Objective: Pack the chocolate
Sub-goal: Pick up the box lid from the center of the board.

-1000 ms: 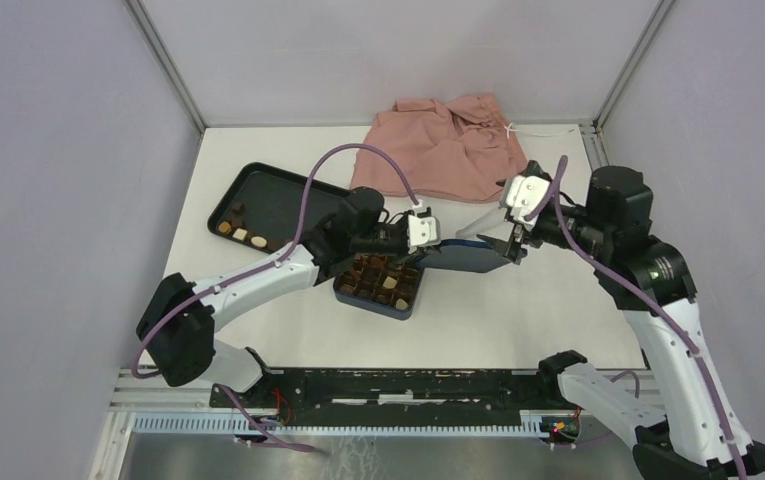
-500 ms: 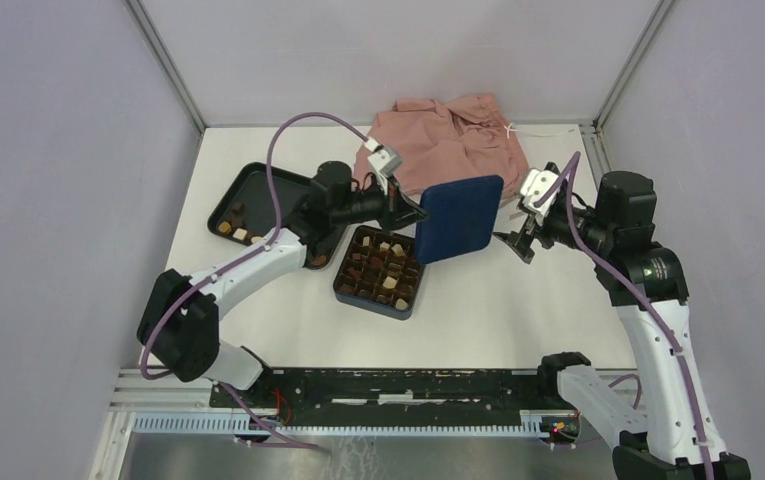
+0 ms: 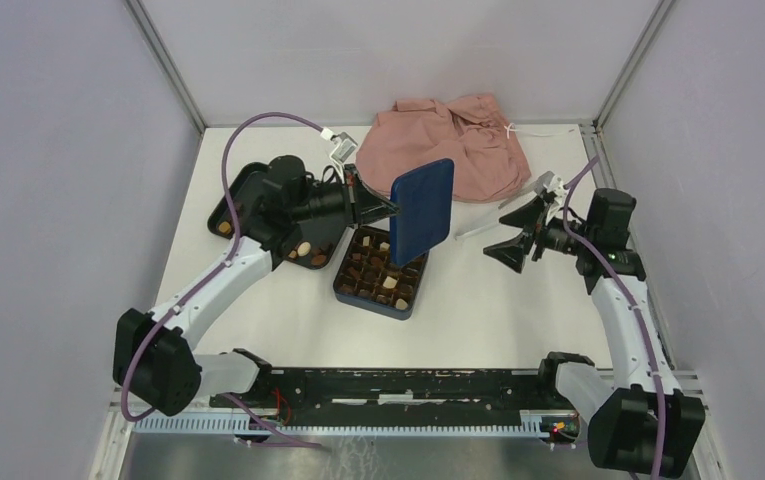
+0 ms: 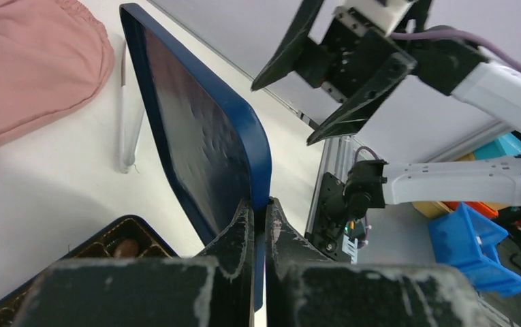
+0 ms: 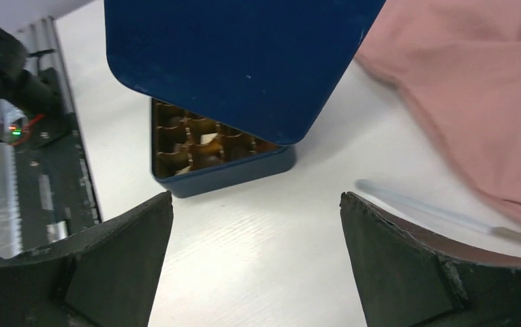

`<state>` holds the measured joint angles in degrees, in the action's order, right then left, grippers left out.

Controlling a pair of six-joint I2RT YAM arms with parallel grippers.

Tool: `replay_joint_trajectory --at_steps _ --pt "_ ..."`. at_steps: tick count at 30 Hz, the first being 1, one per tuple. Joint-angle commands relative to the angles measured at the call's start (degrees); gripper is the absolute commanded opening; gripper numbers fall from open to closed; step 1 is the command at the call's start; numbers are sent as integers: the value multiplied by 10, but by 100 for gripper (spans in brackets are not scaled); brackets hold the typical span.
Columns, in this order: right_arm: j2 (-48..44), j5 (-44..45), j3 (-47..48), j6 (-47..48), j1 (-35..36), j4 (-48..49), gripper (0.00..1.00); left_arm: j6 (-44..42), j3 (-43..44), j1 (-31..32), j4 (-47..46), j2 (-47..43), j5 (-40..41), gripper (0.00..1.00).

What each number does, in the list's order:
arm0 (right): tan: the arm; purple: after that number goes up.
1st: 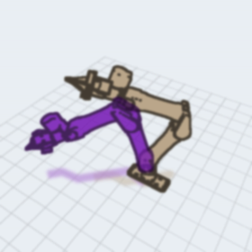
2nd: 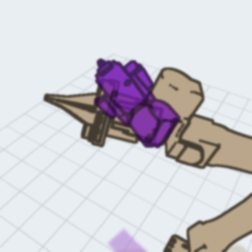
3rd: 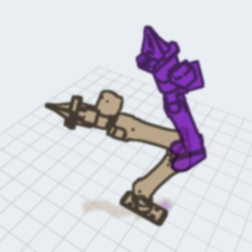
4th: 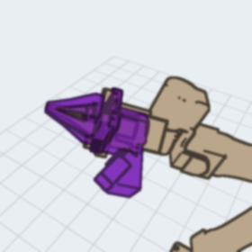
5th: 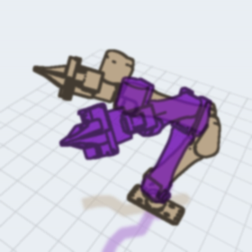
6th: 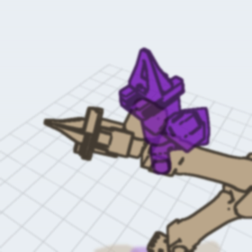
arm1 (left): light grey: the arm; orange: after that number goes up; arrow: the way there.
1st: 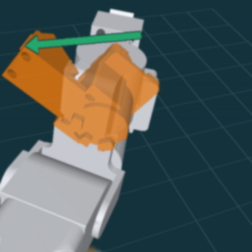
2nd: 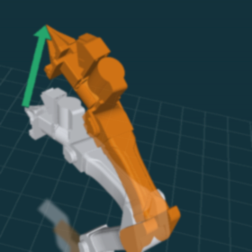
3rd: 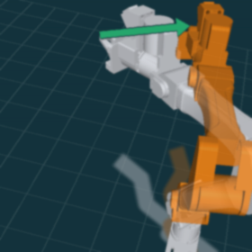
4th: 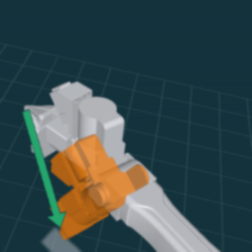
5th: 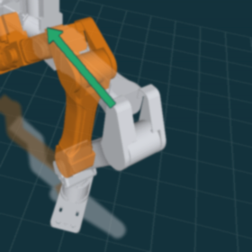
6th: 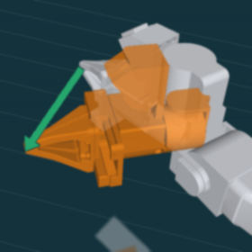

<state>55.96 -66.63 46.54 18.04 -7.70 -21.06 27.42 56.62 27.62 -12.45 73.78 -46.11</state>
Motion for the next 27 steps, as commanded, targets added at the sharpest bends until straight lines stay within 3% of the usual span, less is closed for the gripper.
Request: replay_joint_trajectory --at_steps 1,11,15,21,27 --pt "9 -99 -47 -117 5 178 98 -12 17 -5 30 -28 -40 2" --pt "64 -89 -33 -142 91 233 98 16 42 -5 9 -23 -144 2" --pt "67 -72 -39 -194 92 275 98 26 52 -5 -7 -28 -161 2" --pt "42 -47 -77 -365 108 464 98 79 51 -5 -78 -27 -189 2" --pt "42 -40 -54 -397 124 465 98 116 55 -5 -124 -31 -215 2"
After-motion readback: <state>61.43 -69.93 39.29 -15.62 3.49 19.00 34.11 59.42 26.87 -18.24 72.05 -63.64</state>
